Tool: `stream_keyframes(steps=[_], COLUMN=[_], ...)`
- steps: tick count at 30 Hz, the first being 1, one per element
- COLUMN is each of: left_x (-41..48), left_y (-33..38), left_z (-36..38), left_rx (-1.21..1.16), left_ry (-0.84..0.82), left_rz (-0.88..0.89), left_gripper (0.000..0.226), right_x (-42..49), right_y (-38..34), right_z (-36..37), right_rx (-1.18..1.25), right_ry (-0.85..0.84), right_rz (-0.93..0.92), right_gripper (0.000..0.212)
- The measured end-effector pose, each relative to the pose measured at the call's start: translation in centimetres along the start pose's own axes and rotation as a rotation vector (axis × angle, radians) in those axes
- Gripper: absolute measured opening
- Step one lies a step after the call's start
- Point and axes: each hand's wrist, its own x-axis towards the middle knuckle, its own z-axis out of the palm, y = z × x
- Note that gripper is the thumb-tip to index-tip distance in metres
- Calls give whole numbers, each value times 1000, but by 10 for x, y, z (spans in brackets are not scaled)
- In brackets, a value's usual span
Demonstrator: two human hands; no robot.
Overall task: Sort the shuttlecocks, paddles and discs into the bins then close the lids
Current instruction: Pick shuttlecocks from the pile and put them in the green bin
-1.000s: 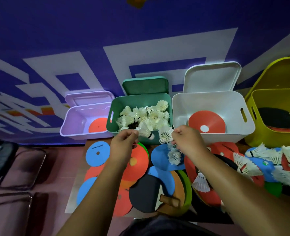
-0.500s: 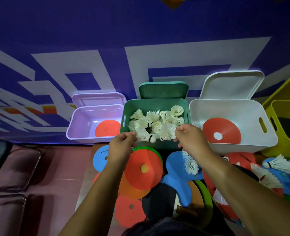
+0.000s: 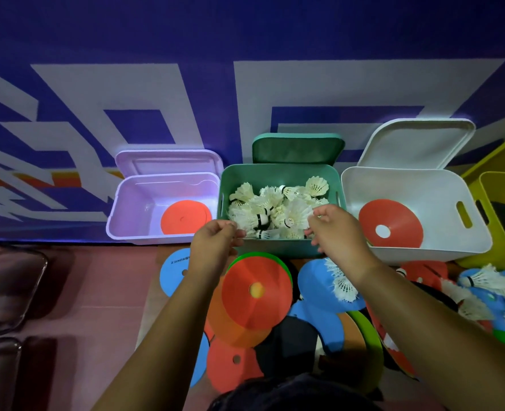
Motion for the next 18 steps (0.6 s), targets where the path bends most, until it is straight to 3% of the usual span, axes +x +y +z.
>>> stream_keyframes(steps=[6, 18], left_x=[8, 2], left_y=[-5, -4], left_z=[-9, -12], left_rx=[-18, 30], left_ry=[-19, 6], left_rz=[1, 16], left_gripper=[9, 15], right_x=[5, -16], right_y=[-6, 19], right_z=[14, 7], right_rx=[-5, -124], right_ry=[15, -118], right_rz=[-6, 35], right_gripper=[16, 17])
